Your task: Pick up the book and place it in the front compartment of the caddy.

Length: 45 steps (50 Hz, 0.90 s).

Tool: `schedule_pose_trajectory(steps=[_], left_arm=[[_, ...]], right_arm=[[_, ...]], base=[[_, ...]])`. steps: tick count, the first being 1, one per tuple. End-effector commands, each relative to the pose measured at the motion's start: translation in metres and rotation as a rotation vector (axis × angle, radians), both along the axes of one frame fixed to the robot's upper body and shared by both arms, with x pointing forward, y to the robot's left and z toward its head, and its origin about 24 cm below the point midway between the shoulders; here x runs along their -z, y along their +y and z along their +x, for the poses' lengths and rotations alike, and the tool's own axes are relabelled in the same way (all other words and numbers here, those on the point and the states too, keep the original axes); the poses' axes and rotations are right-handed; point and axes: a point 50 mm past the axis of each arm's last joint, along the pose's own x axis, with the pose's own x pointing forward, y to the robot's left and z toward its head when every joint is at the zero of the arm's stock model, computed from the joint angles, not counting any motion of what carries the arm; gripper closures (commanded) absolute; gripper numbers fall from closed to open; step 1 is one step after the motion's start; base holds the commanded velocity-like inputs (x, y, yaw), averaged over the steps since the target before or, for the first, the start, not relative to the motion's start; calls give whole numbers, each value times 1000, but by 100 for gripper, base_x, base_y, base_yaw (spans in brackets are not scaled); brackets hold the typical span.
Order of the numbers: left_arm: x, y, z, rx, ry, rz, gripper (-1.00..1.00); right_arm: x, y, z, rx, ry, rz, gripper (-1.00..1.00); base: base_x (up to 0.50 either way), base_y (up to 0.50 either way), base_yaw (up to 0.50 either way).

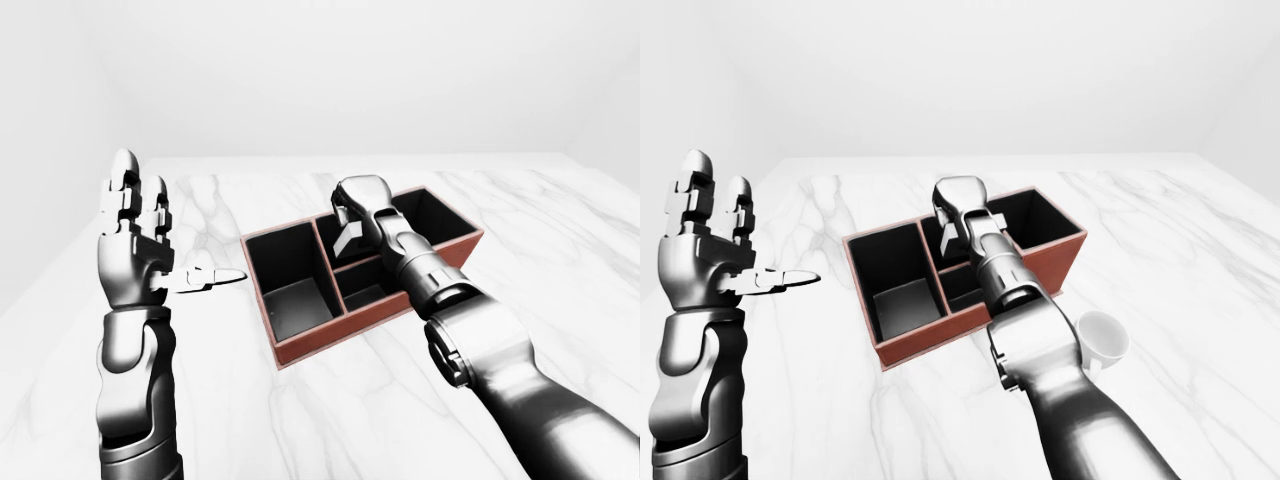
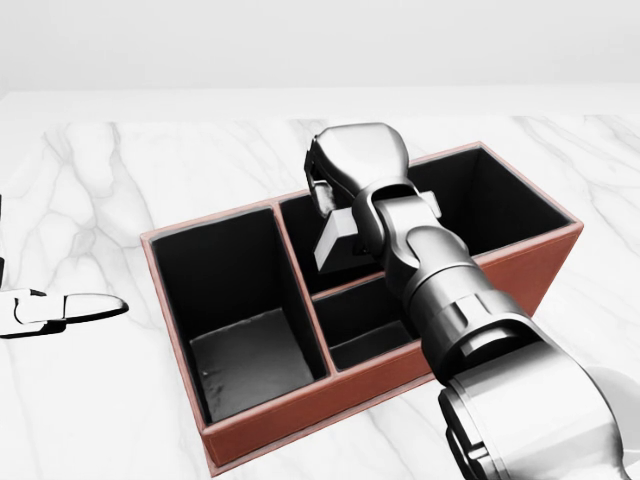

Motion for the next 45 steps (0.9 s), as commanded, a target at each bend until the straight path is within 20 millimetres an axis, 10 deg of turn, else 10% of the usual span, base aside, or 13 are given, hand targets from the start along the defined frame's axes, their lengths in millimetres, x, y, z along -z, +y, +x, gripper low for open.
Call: schedule_pose_trajectory(steps=[1, 18, 19, 20, 45], left_arm=[[1, 0, 0, -1, 3, 0, -100], [1, 0, 0, 0, 3, 0, -100], [1, 0, 0, 0, 3, 0, -100], [0, 0, 0, 0, 2, -1, -100], [2, -1, 0, -2, 7, 6, -100]], right_arm=[[-8, 3, 0, -10, -60, -17, 100], [-7, 5, 0, -15, -67, -17, 100], [-6, 5, 0, -15, -67, -18, 89], [-7, 5, 0, -16, -67, -18, -100], [-9, 5, 0, -16, -78, -16, -100]], base=[[0, 0, 0], [0, 0, 0], [0, 0, 0], [0, 0, 0], [0, 0, 0]])
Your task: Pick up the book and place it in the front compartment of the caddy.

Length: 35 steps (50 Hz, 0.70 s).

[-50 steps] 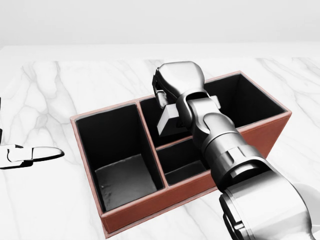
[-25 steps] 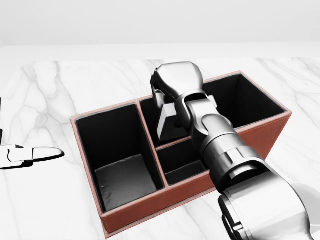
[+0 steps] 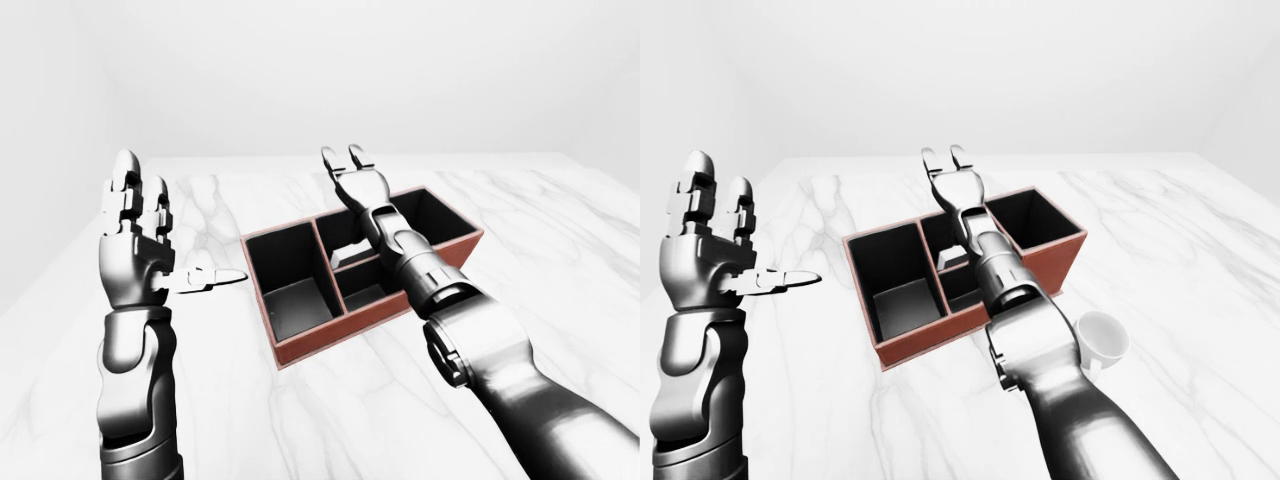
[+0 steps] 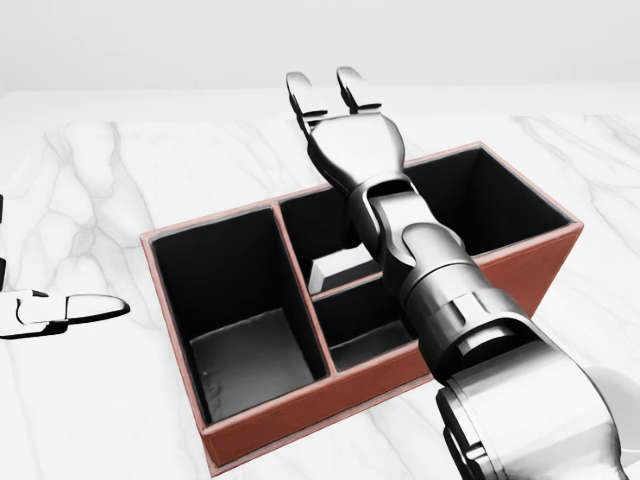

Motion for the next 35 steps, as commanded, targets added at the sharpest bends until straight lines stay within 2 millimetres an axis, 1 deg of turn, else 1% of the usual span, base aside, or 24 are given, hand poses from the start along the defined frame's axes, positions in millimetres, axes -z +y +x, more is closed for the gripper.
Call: schedule_pose_trajectory(steps=[1, 10, 19, 26, 31, 35], left_arm=[[1, 0, 0, 0, 4, 2, -100], [1, 0, 1, -1, 6, 0, -100], [1, 0, 0, -2, 3, -1, -100], [1, 1, 2, -5, 8, -2, -100], [0, 1, 1, -4, 1, -2, -100], [0, 2, 1, -6, 1, -3, -100]], right_arm=[[-3, 1, 0, -2, -13, 1, -100], [-9, -3, 2, 8, -20, 13, -100], [-16, -9, 4, 23, -24, 67, -100], [-30, -15, 7, 36, -42, 122, -100], [-33, -19, 7, 42, -49, 160, -100], [-40, -25, 7, 48, -65, 197, -100]], base=[[0, 0, 0], [0, 0, 0], [0, 0, 0], [0, 0, 0], [0, 0, 0], [0, 0, 0]])
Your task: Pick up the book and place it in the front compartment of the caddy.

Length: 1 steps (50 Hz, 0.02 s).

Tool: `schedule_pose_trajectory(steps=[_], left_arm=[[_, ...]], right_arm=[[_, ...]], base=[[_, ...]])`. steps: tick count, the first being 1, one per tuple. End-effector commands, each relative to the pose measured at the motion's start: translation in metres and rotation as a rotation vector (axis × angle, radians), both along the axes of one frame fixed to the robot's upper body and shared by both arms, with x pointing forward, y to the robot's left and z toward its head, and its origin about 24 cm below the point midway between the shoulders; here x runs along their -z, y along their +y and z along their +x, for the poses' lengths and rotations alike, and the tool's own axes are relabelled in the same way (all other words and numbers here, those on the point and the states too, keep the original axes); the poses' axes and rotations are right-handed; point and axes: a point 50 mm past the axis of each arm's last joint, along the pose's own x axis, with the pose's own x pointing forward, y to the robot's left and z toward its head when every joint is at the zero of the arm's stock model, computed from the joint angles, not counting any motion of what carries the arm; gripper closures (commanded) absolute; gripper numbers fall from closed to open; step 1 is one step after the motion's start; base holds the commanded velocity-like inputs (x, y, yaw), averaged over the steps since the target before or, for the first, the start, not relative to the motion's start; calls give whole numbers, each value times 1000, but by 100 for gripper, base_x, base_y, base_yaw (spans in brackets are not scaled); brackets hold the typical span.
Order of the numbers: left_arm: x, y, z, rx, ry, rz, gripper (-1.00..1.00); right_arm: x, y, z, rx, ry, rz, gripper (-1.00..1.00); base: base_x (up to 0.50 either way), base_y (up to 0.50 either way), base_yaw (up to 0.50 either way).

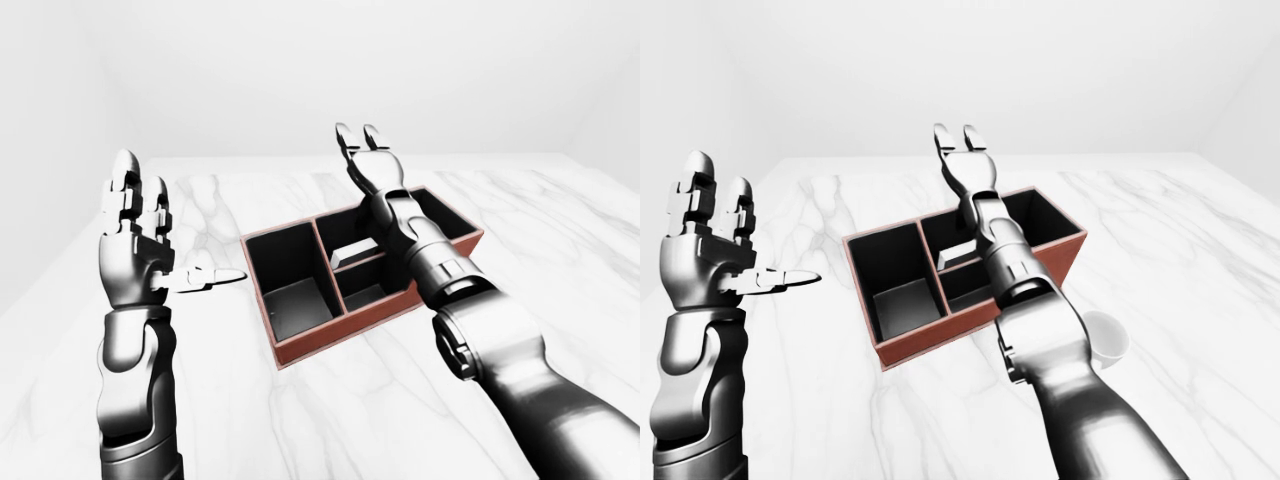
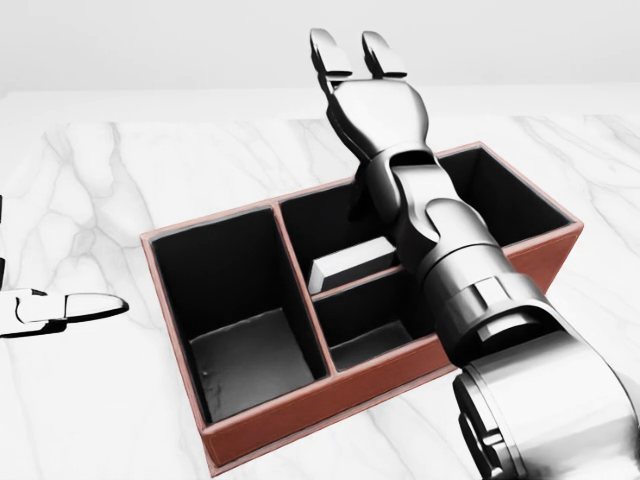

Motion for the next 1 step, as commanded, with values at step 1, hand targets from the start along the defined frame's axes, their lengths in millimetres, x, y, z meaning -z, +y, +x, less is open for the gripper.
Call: schedule_pose_trajectory(steps=[1], left_arm=[[0, 1, 0, -3, -1, -2, -100]], right_arm=[[-16, -12, 1, 16, -41, 77, -100]], base=[[0, 0, 0]])
